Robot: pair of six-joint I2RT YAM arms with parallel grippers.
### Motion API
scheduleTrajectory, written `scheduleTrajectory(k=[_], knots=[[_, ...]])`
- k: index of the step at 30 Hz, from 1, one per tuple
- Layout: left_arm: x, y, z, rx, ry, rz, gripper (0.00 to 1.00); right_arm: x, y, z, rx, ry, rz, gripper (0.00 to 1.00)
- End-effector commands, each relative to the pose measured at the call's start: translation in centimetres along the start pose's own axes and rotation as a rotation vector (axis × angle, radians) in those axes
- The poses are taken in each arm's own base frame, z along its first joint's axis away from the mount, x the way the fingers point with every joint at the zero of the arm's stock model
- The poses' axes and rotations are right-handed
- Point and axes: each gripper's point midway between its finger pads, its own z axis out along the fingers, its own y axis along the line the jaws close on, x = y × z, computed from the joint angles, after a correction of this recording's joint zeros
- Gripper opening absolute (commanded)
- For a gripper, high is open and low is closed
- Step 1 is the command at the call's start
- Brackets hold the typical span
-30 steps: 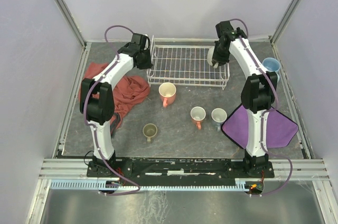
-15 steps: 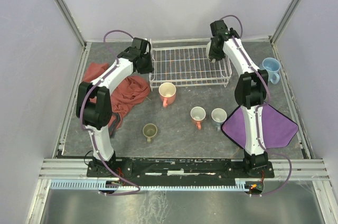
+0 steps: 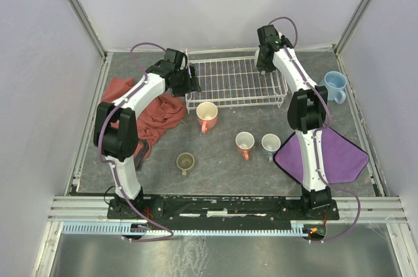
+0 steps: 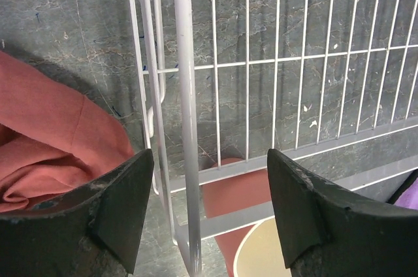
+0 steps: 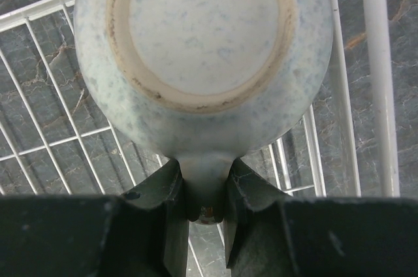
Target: Load the cups into the dish rack
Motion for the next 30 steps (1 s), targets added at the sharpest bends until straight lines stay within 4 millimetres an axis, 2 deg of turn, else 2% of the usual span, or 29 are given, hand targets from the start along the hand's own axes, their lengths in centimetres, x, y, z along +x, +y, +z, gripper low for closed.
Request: scheduleTrajectory(k=[1, 12, 16, 18, 22, 30], knots=[[-1.4, -1.7, -1.8, 0.059, -0.041, 0.004, 0.77, -1.2, 1.7, 0.5, -0.010, -0.064, 0.000, 0.01], [-2.3, -2.0, -2.3, 0.065, -0.067, 0.032, 0.78, 0.3, 1.7, 2.3, 0.023, -0.039, -0.003, 0.02], [-2.5, -2.0, -2.1, 0.066, -0.067, 0.033, 0.79, 0.9, 1.5, 2.3, 0.036, -0.028, -0.014, 0.17], [-2.6, -2.0, -2.0, 0.065, -0.070, 0.033, 0.80, 1.1, 1.5, 2.2, 0.040, -0.028, -0.021, 0.28], [-2.9, -2.1, -1.8, 0.068, -0.072, 0.035, 0.80, 1.2, 1.1, 1.8, 0.049, -0.034, -0.031, 0.41], [-3.8, -2.3, -2.6, 0.069, -0.109, 0.060, 0.85, 2.0, 1.0, 0.8, 0.027, -0.024, -0.035, 0.54]])
